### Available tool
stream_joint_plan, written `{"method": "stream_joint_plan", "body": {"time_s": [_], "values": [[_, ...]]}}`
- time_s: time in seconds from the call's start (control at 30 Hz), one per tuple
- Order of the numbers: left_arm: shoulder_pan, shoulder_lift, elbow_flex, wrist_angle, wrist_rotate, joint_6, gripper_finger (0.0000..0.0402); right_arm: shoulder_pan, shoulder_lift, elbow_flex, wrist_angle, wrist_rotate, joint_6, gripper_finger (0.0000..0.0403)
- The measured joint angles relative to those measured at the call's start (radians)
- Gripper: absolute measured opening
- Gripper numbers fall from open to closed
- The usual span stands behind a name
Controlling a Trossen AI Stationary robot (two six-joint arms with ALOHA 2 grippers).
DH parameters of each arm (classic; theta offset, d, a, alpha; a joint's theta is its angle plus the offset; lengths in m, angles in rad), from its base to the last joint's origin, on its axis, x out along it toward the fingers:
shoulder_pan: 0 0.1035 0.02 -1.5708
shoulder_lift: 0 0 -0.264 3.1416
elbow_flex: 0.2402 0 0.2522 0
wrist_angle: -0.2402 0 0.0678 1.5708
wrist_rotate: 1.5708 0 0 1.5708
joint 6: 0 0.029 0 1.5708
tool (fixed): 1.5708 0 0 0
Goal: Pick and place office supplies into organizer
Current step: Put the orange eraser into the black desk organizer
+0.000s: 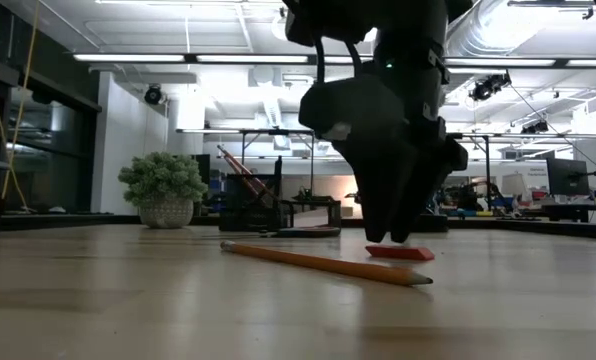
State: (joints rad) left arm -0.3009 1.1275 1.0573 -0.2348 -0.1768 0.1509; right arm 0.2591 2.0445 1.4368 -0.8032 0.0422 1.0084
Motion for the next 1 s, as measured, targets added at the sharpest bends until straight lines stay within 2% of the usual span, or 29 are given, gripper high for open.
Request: {"method": "stream_joint_plan", "body": {"time_s": [0.43,0.8,1.0], "values": [[0.000,0.000,0.000,0.001,-0.009,-0.001,0.0042,0.047,0.041,0.004,-0.010,0.053,0.066,0.0178],[0.000,0.000,0.000,0.001,-0.009,-0.002,0.0042,0.049,0.042,0.003,-0.003,0.049,0.066,0.0100],[0.000,0.000,0.000,0.001,-0.009,-0.002,0.0042,0.049,0.043,0.002,-0.002,0.038,0.066,0.0084]]}}
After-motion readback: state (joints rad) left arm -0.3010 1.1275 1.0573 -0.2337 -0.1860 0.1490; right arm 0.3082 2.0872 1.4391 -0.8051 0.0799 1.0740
